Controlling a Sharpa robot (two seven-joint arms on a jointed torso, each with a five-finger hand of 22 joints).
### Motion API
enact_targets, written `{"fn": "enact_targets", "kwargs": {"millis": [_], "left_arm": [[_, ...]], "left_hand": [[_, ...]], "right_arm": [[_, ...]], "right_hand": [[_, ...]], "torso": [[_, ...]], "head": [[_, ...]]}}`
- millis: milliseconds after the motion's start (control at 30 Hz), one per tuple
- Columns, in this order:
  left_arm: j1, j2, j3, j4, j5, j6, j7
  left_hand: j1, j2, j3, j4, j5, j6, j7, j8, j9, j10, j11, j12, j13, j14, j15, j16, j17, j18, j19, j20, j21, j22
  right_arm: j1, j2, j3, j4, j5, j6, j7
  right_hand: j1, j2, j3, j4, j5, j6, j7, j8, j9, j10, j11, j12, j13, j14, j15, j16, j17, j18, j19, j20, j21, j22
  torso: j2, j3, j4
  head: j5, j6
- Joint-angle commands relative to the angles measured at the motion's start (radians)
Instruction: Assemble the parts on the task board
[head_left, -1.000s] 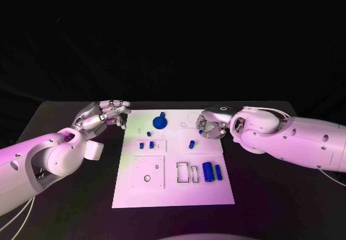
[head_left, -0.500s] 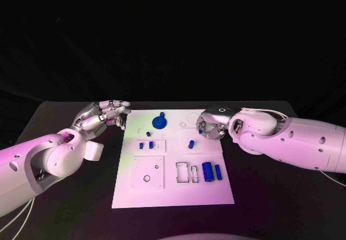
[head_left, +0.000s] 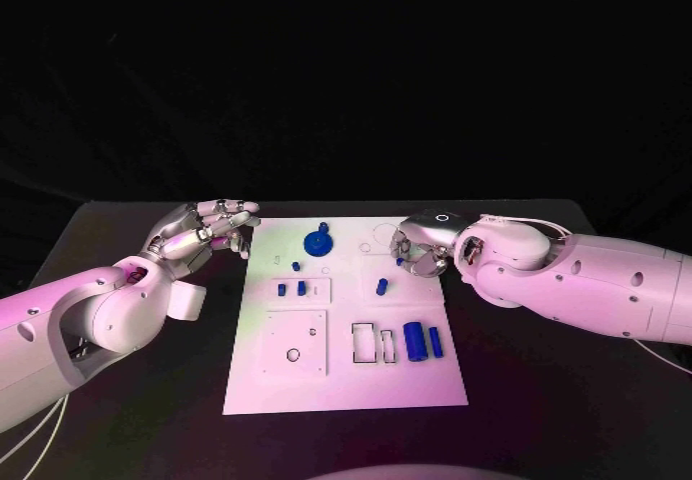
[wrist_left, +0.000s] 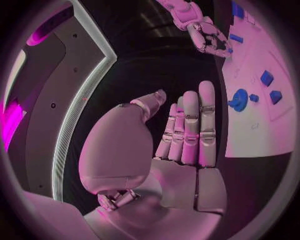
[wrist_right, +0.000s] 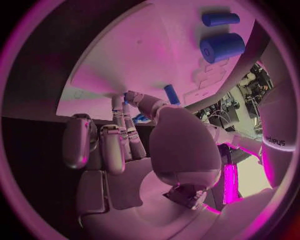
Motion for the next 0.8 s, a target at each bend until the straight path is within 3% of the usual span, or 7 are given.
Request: {"fn": "enact_targets", "kwargs": {"millis": [33, 800], "left_arm": [[-0.001, 0.001, 0.001, 0.000, 0.002, 0.000, -0.008], [-0.001, -0.004, 0.001, 0.001, -0.008, -0.008, -0.011]], "left_hand": [[0.006, 0.008, 0.000, -0.004, 0.002, 0.001, 0.005, 0.002, -0.001, -0.006, 0.005, -0.004, -0.001, 0.005, -0.001, 0.007, 0.001, 0.013, 0.006, 0.001, 0.002, 0.001], [0.023, 0.015, 0.005, -0.014, 0.001, -0.003, 0.011, 0.001, -0.004, -0.021, 0.012, -0.010, -0.003, -0.006, 0.005, 0.009, 0.009, 0.011, 0.004, 0.004, 0.004, 0.003]], "right_arm": [[-0.015, 0.006, -0.009, -0.009, -0.006, 0.052, -0.010], [-0.027, 0.016, -0.012, 0.012, -0.080, 0.106, -0.046]], "right_hand": [[0.004, 0.002, 0.006, 0.000, -0.007, 0.006, -0.001, 0.006, 0.002, 0.003, -0.001, -0.005, -0.002, 0.061, -0.003, 0.003, 0.041, -0.019, 0.001, -0.002, 0.002, -0.002], [0.007, 0.001, 0.007, -0.002, -0.020, 0.025, -0.010, 0.019, 0.015, 0.028, -0.010, 0.004, 0.006, 0.060, -0.010, 0.007, 0.041, -0.020, 0.001, -0.006, 0.012, 0.012]], "torso": [[0.000, 0.0004, 0.0006], [-0.001, -0.0009, -0.0001]], "head": [[-0.002, -0.002], [-0.004, -0.005]]}}
